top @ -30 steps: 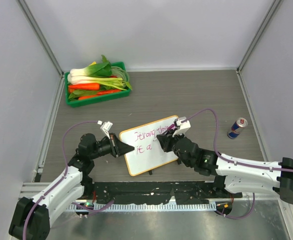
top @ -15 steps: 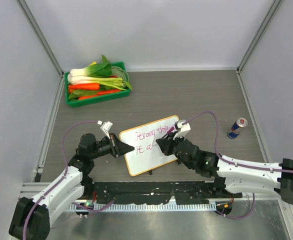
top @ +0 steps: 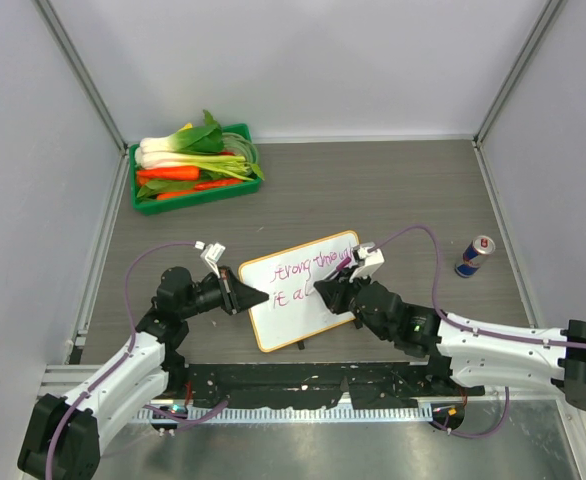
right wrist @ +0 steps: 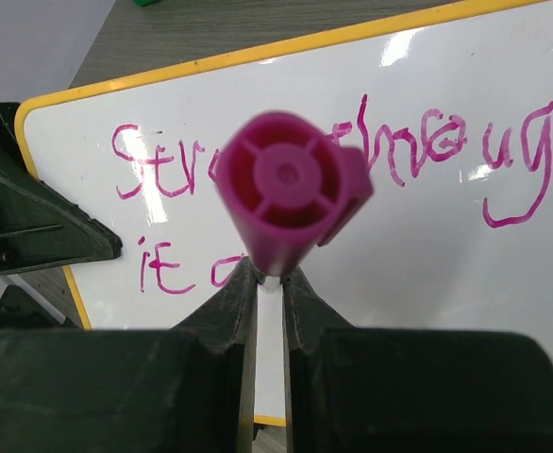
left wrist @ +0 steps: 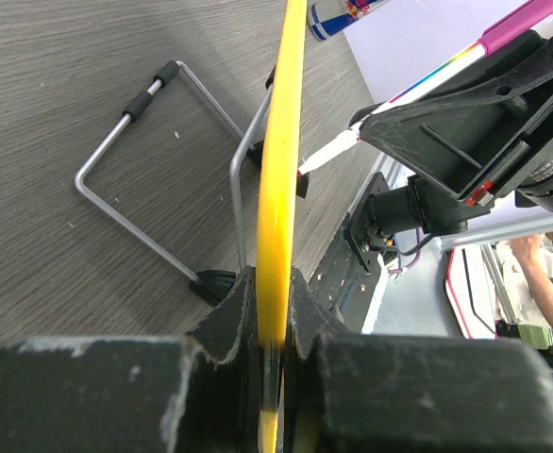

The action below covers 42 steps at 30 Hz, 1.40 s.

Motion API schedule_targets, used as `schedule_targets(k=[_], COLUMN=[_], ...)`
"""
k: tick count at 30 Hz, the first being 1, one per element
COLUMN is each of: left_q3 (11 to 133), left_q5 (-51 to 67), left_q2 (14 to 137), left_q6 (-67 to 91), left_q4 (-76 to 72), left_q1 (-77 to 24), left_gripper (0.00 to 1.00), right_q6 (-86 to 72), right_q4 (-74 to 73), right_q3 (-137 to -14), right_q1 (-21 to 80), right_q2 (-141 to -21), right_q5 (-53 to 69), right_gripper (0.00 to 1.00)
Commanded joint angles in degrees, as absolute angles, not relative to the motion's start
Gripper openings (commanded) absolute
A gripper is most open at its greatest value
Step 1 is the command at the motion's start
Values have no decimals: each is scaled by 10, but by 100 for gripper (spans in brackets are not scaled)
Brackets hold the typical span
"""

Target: Write a sentence on the whiteboard

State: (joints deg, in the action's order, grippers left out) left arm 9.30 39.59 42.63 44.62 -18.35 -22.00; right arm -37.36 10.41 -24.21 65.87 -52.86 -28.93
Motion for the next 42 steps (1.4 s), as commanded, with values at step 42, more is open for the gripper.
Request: schedule_targets(k=[42], left_q3=[80], left_q5=[352], left_q2=[432], left_q6=[389], left_q4=[-133], left_q1=[-215], left_gripper=[0], right_q6=[-351], right_q4=[78], right_q3=[-257], right_q1=[643], right_q2=[-519], right_q5=[-325], right_gripper=[1])
